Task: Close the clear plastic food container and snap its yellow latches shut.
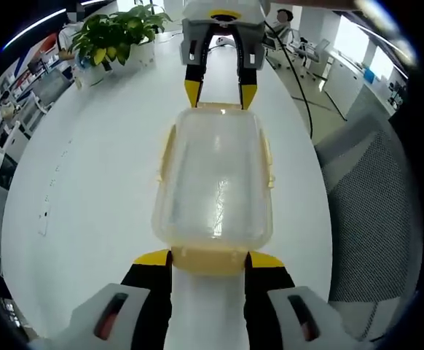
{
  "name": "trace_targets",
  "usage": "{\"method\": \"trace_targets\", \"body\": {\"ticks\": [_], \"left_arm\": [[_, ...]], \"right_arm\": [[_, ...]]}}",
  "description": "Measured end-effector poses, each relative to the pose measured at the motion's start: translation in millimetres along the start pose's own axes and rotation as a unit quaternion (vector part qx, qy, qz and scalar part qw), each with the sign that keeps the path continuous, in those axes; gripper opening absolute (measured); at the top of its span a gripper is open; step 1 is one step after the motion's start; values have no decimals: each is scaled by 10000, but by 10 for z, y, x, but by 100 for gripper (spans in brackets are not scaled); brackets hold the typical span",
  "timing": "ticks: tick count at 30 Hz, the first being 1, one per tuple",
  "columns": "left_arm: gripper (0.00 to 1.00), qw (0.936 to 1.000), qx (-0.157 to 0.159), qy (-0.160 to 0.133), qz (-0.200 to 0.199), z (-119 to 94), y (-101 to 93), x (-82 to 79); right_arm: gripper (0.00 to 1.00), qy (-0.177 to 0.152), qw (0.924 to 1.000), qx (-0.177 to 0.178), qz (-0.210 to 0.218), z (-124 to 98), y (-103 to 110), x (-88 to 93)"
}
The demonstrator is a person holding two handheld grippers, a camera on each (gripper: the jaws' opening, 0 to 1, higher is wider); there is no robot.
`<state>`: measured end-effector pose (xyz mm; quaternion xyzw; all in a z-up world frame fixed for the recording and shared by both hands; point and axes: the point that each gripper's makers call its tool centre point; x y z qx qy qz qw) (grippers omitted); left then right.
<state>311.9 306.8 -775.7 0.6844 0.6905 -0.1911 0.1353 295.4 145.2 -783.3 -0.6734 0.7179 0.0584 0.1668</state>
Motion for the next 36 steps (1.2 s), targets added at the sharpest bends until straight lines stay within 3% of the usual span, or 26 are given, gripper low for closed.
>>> {"method": "trace_targets", "body": {"ticks": [13,36], "left_arm": [[33,9999,63,16,79,81,39,-96],[33,9999,88,50,91,146,40,-55]], "right_arm": [[37,77,9999,27,98,-10,-10,124],[37,-146,9997,-3,216,51,8,141]]}}
Point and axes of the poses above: the point that each gripper's makers call its tool centre point, and the gripper's own axes: z roughly forward along the fingers, y roughly to its left, x roughly out of its underside, and after that the axes turned 8 degrees about x, right-handed
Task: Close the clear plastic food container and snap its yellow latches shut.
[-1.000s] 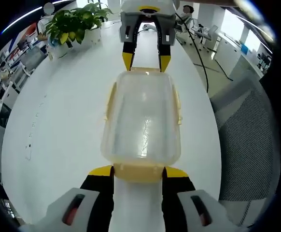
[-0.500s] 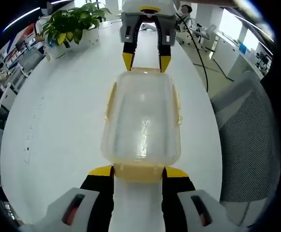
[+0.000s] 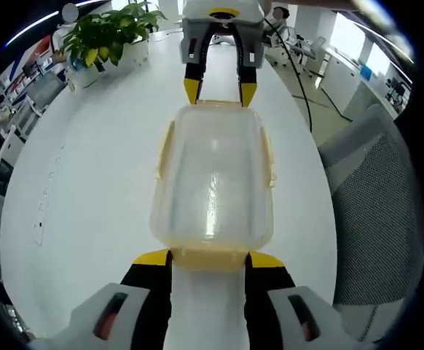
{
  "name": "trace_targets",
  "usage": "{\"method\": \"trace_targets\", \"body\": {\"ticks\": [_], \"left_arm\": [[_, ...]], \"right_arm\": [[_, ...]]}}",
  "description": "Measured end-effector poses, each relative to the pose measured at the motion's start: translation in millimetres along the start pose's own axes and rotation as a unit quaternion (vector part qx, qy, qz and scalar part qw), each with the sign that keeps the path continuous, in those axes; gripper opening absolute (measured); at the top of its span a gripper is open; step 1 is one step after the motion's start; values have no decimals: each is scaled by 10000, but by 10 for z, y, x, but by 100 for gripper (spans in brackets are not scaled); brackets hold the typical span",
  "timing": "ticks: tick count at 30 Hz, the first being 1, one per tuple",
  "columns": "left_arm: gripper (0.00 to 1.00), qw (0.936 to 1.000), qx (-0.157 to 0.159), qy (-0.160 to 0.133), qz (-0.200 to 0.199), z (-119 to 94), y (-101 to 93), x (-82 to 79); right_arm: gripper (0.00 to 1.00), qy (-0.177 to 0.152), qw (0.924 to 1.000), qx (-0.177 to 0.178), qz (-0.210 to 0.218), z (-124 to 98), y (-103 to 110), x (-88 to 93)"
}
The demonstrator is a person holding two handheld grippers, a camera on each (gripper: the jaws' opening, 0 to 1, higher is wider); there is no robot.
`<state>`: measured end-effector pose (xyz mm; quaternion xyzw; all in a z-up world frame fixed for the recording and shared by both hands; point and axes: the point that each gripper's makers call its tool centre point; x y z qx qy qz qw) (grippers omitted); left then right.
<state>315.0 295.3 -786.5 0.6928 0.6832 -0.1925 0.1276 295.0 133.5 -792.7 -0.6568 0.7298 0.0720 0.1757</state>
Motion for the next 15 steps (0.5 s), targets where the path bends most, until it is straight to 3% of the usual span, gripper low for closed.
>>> {"method": "trace_targets", "body": {"ticks": [15], "left_arm": [[34,9999,-38,68,72,22,-6,13]], "right_arm": [[38,-98,9999,109,-29,1,-2,-5]]}}
Point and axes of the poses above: the point that each gripper's makers call its tool centre point, and the gripper's own axes: z roughly forward along the fingers, y roughly to its left, x roughly out of its underside, and after that the axes turned 8 degrees about x, right-handed
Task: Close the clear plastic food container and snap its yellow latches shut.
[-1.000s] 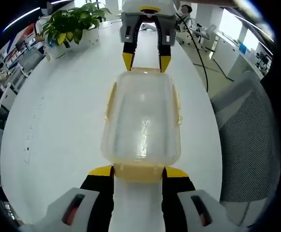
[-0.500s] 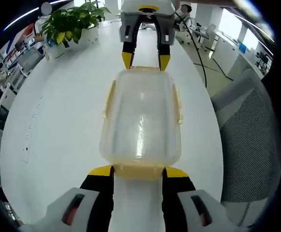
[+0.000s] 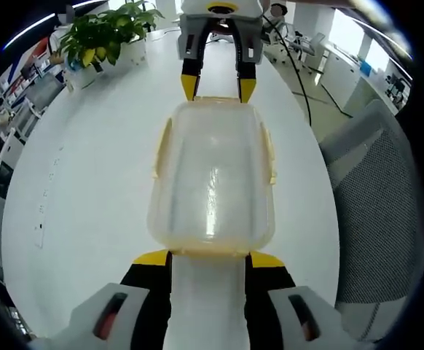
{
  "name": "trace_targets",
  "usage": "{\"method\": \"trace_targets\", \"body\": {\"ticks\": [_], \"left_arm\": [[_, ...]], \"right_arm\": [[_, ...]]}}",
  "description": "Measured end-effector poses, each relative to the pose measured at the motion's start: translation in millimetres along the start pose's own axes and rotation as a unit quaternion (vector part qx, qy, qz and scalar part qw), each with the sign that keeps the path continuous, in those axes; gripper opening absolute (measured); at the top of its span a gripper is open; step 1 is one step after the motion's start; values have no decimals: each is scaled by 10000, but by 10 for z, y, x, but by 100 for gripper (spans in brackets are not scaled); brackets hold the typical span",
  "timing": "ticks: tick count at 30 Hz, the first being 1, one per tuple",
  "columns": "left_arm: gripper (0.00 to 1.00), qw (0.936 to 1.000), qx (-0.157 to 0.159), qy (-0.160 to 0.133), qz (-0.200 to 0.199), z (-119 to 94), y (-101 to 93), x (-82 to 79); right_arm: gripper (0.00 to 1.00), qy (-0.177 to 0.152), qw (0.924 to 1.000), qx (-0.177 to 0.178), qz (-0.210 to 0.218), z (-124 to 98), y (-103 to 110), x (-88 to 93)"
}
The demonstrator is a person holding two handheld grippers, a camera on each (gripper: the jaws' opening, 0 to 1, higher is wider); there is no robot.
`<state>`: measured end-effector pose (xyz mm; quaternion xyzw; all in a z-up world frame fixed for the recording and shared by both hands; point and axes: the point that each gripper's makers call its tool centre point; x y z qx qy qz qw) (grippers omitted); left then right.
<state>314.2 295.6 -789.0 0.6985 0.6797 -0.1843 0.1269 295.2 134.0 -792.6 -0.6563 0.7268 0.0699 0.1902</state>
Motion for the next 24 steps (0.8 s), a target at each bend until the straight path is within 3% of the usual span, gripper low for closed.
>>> {"method": "trace_targets", "body": {"ticks": [11,15,17,19,20,21,22,23,24], "left_arm": [[32,9995,-63,-97,-310,-34,-31,83],[33,9980,-158,-179,-593,-50,-71,158],[33,9947,-160,-379,-942,-75,-107,172],[34,9825,-23,-807,-1680,-137,-153,130],[33,9728,9,-1077,-2049,-187,-146,101],[33,9664,-11,-1224,-2259,-219,-130,97],[34,9555,-9,-1427,-2582,-254,-113,90],[33,9515,5,-1481,-2698,-262,-110,92],[33,9397,40,-1613,-3016,-279,-110,101]], "right_arm": [[35,-27,9997,84,242,-44,18,50],[37,-333,9959,282,797,-116,-2,15],[37,-427,9916,299,1186,-155,10,45],[37,-600,9852,299,1578,-179,18,45],[38,-635,9827,298,1717,-188,21,54],[38,-714,9776,330,1950,-203,16,58],[39,-778,9743,325,2087,-215,21,54],[39,-891,9698,329,2245,-233,19,41],[39,-922,9665,370,2368,-244,7,46]]}}
Point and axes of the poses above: the point that each gripper's makers call its tool centre point, and the gripper's own axes: z roughly forward along the fingers, y roughly to its left, x roughly out of its underside, and after that the axes turned 8 degrees about x, right-handed
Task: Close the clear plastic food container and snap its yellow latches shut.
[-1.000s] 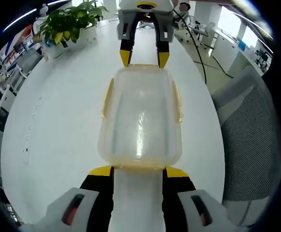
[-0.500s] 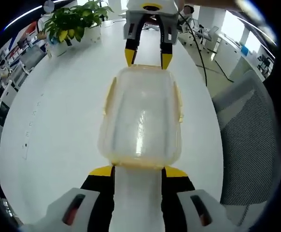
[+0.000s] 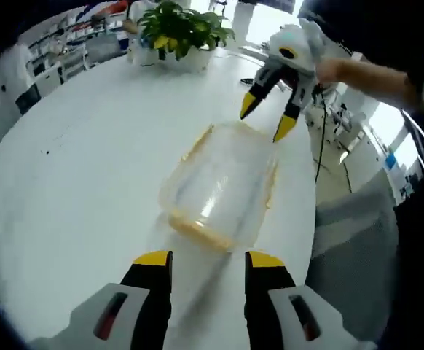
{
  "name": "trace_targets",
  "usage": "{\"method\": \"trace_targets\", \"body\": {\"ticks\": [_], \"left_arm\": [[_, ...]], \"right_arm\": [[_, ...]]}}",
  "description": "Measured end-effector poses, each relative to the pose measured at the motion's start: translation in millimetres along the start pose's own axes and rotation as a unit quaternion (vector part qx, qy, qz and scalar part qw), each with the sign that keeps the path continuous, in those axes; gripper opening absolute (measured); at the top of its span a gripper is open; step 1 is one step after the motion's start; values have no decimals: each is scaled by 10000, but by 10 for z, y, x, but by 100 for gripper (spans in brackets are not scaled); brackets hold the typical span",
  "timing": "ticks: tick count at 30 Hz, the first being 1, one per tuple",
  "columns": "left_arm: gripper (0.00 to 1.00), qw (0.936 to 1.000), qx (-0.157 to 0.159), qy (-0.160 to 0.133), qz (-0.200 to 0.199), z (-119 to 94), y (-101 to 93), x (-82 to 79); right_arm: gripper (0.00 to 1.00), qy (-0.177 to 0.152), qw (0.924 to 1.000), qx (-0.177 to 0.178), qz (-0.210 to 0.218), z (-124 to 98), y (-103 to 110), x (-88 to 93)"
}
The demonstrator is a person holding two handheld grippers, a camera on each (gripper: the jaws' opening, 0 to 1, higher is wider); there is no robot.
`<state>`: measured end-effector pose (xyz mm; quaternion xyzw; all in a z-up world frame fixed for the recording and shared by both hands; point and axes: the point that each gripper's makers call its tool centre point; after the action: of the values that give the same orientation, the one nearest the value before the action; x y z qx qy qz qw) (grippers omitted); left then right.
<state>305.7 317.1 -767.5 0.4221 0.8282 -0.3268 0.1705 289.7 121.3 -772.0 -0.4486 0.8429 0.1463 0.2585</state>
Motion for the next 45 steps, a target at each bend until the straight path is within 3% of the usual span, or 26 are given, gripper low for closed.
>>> {"method": "trace_targets", "body": {"ticks": [4,5,8,16,21,25,31,41,43,45], "left_arm": [[34,9948,121,-534,-853,-2,16,-56],[34,9935,20,-572,-984,-2,49,-47],[34,9963,-200,-443,-707,25,57,-4],[33,9933,-297,-605,-934,134,57,-57],[28,9914,-226,-747,-1055,189,32,-114],[25,9916,-212,-694,-1067,267,-6,-107],[26,9909,-364,-687,-1097,276,-1,-115],[24,9904,-393,-706,-1121,289,2,-116],[21,9891,-228,-693,-1276,297,-52,-84],[21,9875,-392,-766,-1319,361,-26,-120]], "right_arm": [[37,-250,9963,78,823,-11,4,-87],[37,-293,9950,100,953,-9,14,-106],[38,-524,9894,60,1351,17,70,-192],[31,-472,9838,343,1695,75,17,-134],[29,-596,9734,87,2209,101,72,-151],[25,-488,9751,51,2162,148,98,-106],[24,-562,9704,51,2350,152,86,-114],[21,-469,9790,9,1983,164,105,-129],[19,-580,9737,-106,2203,183,128,-191],[19,-535,9747,-79,2171,159,58,-168]]}}
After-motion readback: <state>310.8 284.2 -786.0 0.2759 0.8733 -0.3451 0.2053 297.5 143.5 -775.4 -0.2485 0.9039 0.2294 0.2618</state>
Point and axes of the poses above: the point that each gripper's makers call its tool centre point, and the gripper's own axes: z roughly forward along the fingers, y roughly to its left, x roughly out of its underside, and after that the axes turned 8 degrees about x, right-handed
